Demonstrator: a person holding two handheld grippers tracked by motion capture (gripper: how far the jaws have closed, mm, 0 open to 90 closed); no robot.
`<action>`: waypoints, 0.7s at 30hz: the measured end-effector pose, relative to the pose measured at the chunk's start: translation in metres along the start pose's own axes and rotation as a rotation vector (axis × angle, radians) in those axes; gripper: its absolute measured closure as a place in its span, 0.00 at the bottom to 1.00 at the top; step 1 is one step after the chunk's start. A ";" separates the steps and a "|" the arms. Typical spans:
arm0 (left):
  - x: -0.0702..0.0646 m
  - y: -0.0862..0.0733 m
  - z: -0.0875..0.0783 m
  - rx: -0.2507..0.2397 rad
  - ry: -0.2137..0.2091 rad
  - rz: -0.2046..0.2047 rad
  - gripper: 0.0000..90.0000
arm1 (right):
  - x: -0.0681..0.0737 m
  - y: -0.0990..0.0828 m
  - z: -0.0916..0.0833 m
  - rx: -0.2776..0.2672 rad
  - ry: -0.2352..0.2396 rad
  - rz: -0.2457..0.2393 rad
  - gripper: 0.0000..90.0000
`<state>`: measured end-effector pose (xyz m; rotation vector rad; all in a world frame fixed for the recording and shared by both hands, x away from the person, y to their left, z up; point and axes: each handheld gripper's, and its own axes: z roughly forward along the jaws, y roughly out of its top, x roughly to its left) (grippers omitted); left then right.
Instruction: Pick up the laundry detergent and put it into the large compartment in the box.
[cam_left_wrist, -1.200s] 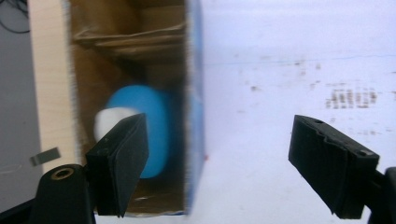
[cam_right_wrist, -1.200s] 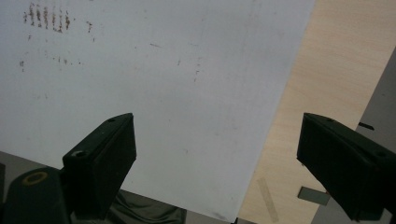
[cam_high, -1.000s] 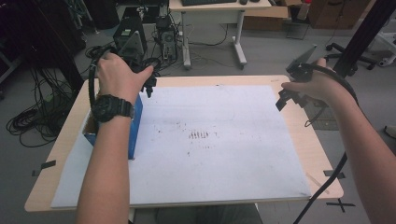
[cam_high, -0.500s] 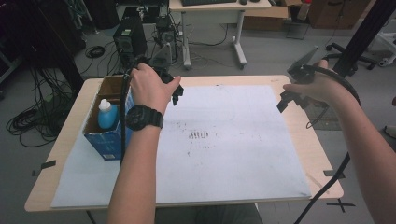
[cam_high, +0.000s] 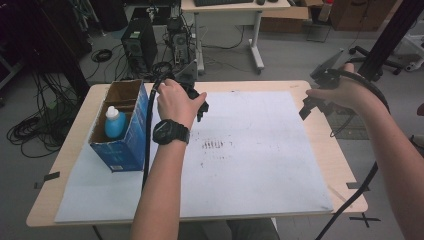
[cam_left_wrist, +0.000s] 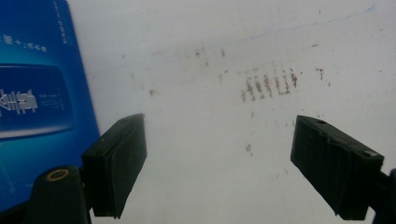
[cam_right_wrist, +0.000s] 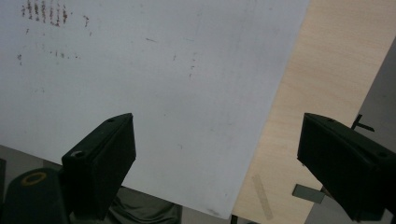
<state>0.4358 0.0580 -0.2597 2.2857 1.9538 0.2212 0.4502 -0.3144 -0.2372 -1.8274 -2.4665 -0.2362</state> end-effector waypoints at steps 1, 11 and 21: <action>-0.001 0.000 0.003 -0.002 -0.002 0.000 0.21 | 0.000 0.000 0.000 0.002 -0.002 -0.001 0.13; -0.002 -0.005 0.017 0.007 -0.011 0.008 0.21 | 0.004 0.002 0.003 0.010 -0.009 -0.005 0.13; 0.006 -0.015 0.017 -0.014 -0.009 -0.010 0.21 | 0.016 -0.003 0.000 0.006 -0.016 -0.019 0.13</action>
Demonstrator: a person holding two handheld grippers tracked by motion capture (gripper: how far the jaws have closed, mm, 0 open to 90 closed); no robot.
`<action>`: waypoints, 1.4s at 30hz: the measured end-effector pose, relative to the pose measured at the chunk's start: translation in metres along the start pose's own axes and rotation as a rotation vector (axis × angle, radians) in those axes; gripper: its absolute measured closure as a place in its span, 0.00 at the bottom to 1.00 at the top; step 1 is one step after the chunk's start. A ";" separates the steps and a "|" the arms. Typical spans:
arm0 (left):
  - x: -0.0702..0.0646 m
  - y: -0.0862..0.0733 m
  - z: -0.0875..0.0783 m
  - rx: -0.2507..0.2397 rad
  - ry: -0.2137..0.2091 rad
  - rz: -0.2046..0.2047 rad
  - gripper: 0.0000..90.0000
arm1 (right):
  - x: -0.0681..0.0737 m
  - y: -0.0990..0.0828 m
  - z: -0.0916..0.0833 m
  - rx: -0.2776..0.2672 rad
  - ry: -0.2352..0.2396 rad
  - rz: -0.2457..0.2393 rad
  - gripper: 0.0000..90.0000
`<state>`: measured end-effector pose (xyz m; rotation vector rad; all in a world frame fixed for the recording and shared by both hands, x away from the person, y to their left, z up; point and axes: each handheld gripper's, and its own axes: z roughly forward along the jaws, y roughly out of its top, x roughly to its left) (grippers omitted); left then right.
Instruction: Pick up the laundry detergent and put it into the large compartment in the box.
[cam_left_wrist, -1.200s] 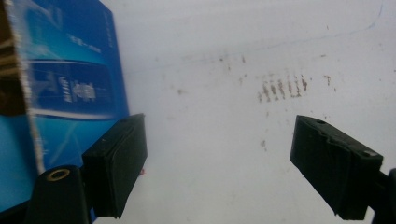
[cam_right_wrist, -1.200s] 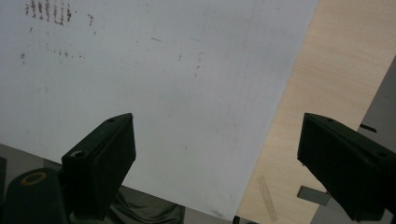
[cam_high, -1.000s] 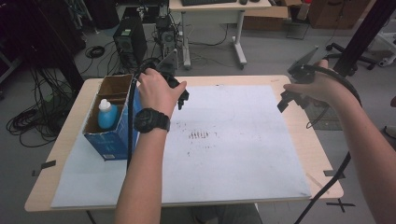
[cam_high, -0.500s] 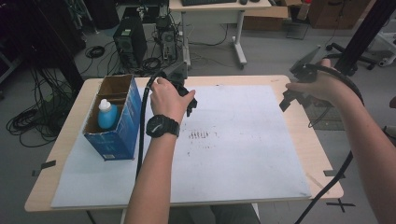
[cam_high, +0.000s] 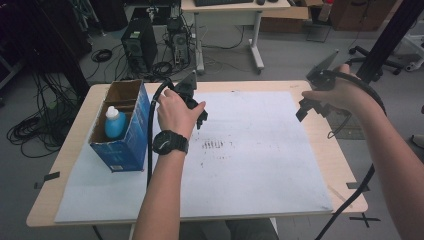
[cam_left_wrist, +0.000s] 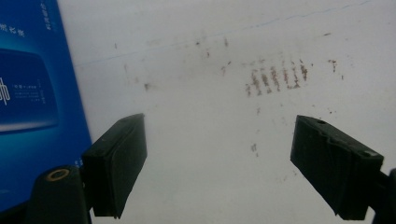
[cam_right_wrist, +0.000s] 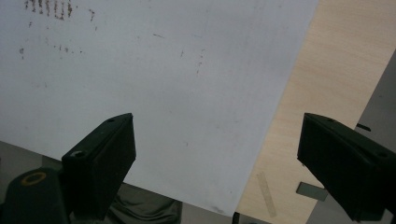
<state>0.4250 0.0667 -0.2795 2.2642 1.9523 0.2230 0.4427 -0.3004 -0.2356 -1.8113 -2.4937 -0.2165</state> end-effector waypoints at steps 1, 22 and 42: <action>0.000 0.000 0.000 0.002 -0.001 -0.001 0.21 | 0.000 0.000 0.000 0.000 -0.002 0.000 0.13; 0.005 -0.001 0.008 0.008 0.003 0.003 0.21 | 0.000 0.003 0.003 0.010 -0.002 0.007 0.13; -0.003 0.003 0.022 0.032 0.004 0.022 0.20 | -0.006 0.007 0.012 0.025 0.001 0.010 0.13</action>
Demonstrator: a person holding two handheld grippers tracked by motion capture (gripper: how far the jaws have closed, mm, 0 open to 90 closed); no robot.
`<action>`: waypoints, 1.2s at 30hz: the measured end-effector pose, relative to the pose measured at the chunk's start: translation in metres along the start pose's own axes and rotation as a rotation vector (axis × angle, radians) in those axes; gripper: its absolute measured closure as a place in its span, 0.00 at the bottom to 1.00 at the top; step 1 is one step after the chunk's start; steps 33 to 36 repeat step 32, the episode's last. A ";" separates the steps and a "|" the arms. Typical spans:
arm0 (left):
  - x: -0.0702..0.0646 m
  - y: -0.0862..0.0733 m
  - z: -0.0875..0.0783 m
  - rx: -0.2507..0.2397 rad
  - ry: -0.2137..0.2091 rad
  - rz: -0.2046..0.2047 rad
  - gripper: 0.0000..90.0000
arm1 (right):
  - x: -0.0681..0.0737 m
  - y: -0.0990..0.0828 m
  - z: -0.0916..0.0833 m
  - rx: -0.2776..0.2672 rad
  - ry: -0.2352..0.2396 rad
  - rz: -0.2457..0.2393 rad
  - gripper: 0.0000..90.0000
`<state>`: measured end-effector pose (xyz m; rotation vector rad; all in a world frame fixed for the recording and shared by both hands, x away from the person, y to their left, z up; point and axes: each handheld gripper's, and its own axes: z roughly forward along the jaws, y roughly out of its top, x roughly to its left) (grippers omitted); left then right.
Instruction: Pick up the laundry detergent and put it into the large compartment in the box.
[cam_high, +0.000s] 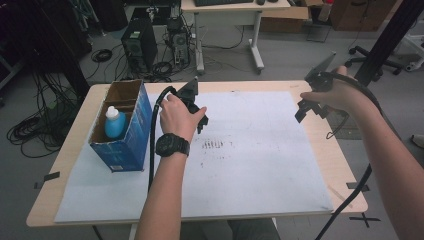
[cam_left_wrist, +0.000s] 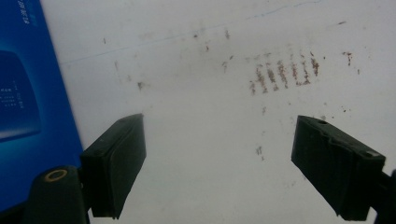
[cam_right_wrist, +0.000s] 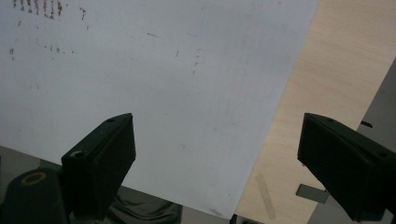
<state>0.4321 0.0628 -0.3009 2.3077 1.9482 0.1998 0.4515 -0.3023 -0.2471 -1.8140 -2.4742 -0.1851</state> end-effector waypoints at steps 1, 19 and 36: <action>0.000 0.000 0.000 0.002 0.000 -0.002 0.20 | 0.000 0.000 0.000 0.001 -0.002 0.000 0.13; 0.000 -0.001 0.005 0.011 -0.001 0.008 0.20 | 0.005 0.002 0.003 0.008 -0.005 -0.002 0.13; 0.000 0.001 0.007 0.013 -0.002 0.006 0.20 | 0.003 0.002 0.003 0.008 -0.006 0.003 0.13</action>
